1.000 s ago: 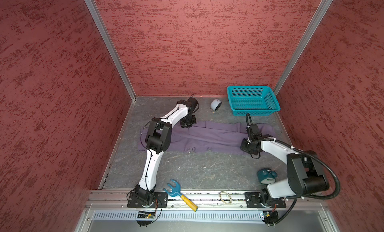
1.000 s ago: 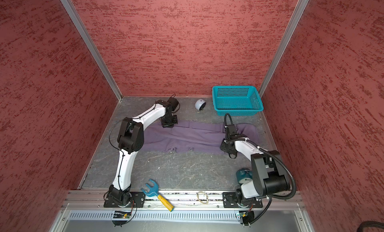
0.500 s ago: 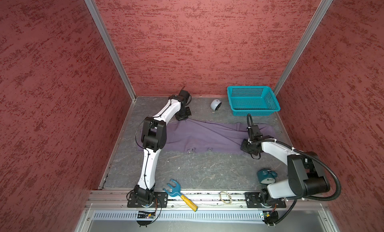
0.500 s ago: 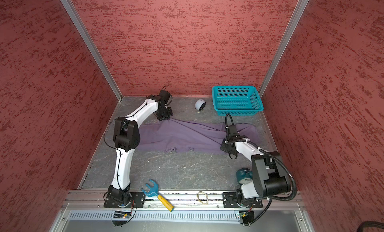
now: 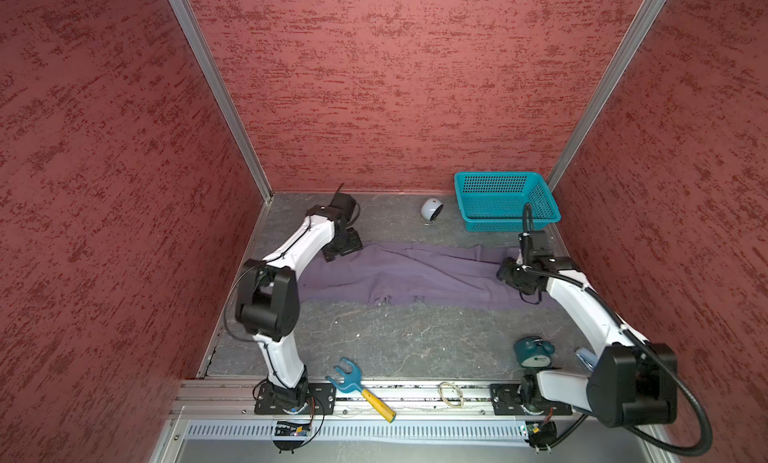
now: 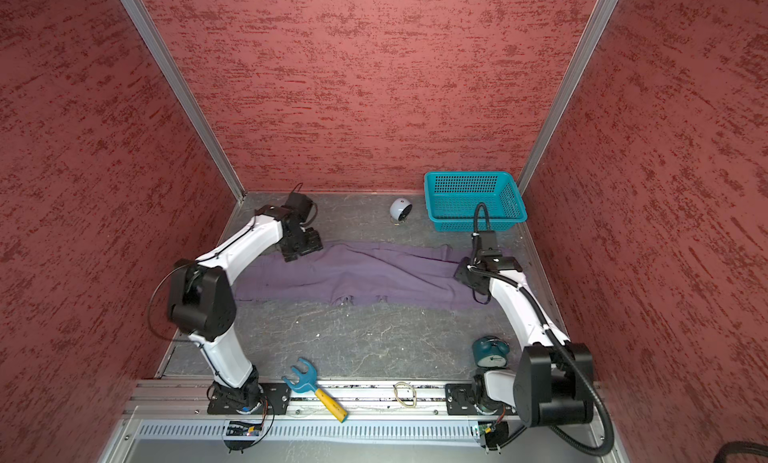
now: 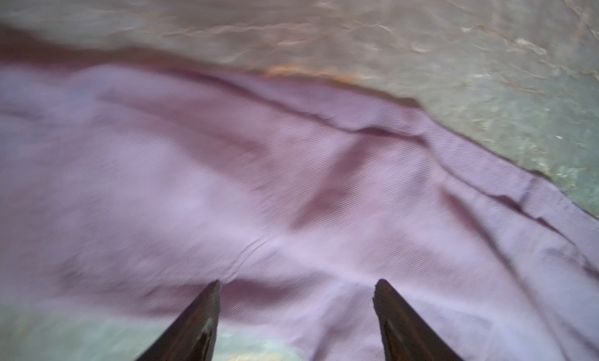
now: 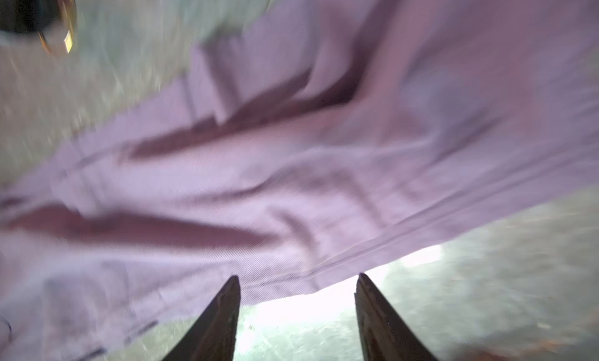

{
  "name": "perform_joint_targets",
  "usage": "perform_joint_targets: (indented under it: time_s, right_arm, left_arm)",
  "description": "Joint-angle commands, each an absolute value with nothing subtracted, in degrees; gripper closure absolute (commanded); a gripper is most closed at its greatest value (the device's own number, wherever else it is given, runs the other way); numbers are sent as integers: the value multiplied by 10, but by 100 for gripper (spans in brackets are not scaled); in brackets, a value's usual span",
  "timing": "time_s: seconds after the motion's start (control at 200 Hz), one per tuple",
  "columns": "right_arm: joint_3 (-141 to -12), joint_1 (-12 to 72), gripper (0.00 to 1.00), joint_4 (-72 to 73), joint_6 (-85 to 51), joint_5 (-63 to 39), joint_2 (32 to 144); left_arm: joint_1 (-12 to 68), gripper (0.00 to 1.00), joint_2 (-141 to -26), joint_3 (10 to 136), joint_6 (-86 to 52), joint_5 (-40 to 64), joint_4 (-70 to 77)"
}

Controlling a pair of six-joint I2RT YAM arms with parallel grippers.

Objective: Fold and stack the trousers
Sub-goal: Smooth out the trousers at the center of the table.

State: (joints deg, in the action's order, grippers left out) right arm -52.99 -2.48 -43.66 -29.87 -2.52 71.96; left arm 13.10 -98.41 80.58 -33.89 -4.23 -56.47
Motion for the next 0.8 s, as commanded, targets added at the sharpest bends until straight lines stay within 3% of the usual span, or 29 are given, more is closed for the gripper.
perform_joint_targets:
  time_s: [0.0,0.2,0.436,0.576,0.676,0.736,0.792]
  right_arm:
    - [-520,-127,39,-499,-276,-37,728]
    - [-540,-244,35,-449,-279,-32,784]
    - [-598,-254,32,-404,-293,-67,893]
    - [-613,-254,34,-364,-304,-83,953]
    - [-627,-245,43,-348,-312,-94,992]
    - [-631,-240,59,-343,-314,-96,1012]
    - [-631,-238,79,-340,-318,-100,1023]
  left_arm:
    - [86,25,-955,690,-371,-59,-553]
    - [21,25,-917,575,-383,-49,-517]
    - [-44,20,-954,551,-369,-25,-468]
    - [-88,42,-968,538,-366,-20,-449]
    - [-124,62,-973,534,-368,-28,-437]
    - [-146,77,-976,534,-371,-39,-434]
    - [-163,83,-975,534,-374,-43,-430]
